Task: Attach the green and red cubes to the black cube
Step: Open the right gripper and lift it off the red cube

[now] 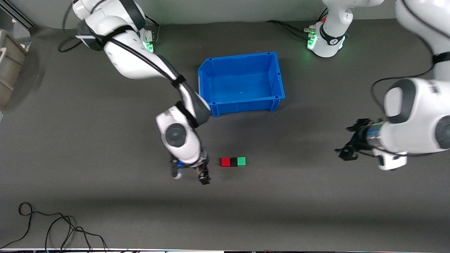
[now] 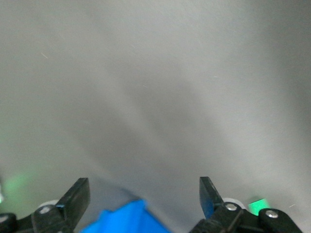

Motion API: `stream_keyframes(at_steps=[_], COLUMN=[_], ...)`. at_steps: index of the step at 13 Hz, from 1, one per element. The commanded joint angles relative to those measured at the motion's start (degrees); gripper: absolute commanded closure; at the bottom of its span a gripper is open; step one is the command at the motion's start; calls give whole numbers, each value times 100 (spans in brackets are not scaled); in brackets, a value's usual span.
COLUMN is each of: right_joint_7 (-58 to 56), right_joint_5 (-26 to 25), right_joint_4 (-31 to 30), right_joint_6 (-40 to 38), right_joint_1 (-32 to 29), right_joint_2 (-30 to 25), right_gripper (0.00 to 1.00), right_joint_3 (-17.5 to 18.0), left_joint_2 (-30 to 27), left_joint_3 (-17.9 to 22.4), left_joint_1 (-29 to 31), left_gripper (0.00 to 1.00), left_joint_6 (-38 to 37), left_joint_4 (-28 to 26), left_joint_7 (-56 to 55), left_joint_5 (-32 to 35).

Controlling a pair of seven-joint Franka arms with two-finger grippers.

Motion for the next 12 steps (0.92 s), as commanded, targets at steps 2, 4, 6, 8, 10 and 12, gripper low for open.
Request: stream_keyframes(at_steps=[2,4,6,8,10,12], right_joint_7=[-1626,-2811,-4103,-5542,-7090,-8619], right_joint_5=[544,544,527,509,474,291], right_joint_4=[-211,-246,-272,-290,-325,-439], right_joint_6=[-1772,-2704,-3461,-4069,-4316,-4317], right_joint_1=[-764,-1082,-1440,-1994,-2478,-2533], right_joint_2=[-1443,-2111,-2604,-2983,-3238,-3362], right_gripper=[0,0,0,0,0,0], right_joint_3=[90,38,-41,-41,-146,-523], left_joint_2=[-683,-1052,-1386,-1650,-1808,-1932], left_joint_3=[-68,-59,-68,-138,-138,-138], left_joint_1=[339,410,437,349,261,296], left_gripper=[0,0,0,0,0,0], left_joint_6=[-566,-996,-1200,-1192,-1174,-999], left_joint_4=[-266,-240,-249,-258,-275,-328], left_joint_7=[1199,2119,3087,3852,4477,5259], left_joint_5=[324,324,367,709,790,772])
